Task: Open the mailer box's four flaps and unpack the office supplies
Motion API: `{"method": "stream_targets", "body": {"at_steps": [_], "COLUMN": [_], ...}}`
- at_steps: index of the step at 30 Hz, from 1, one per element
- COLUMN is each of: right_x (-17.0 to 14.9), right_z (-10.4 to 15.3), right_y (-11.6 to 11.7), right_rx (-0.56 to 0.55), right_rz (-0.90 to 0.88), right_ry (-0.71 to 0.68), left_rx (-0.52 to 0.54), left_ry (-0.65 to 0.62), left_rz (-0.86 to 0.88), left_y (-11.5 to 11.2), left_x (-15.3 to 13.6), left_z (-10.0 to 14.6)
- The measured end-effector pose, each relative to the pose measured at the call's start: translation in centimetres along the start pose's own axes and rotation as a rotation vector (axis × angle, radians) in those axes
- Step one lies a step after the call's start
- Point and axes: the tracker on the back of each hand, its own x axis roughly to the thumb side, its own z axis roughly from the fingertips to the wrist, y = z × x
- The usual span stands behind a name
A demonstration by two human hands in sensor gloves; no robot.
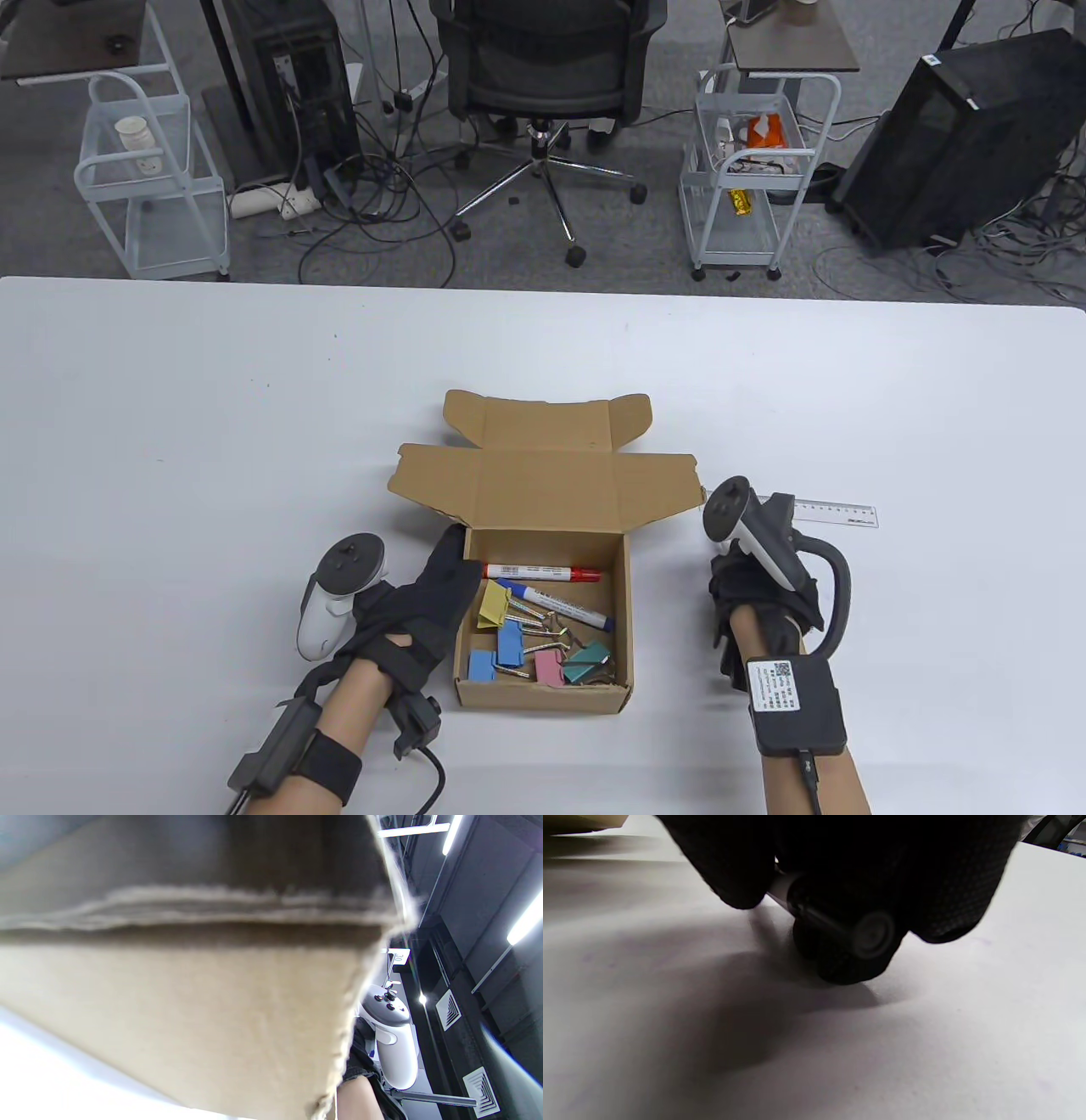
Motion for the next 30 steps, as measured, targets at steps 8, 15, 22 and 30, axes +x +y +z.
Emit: {"method": "stream_targets", "body": {"at_steps": [8,15,22,30], "right_x": [0.7,0.9,1.1,0.9], "right_z": [0.1,0.1,0.1,0.1], "right_y": [0.3,0.4,0.5,0.3], "right_rx": [-0.062,-0.080,-0.085,-0.078], "right_rz": [0.066,0.098,0.116,0.092], "right_ry": [0.037,0.033,0.032,0.027], "left_rx": [-0.001,-0.001,-0.001,-0.001], "left_ry": [0.001,0.001,0.001,0.001], "left_rz": [-0.002,-0.002,-0.002,-0.003], "left_y": [0.0,0.0,0.0,0.0], "left_x": [0.0,0.0,0.0,0.0], "left_z": [0.0,0.0,0.0,0.0]}}
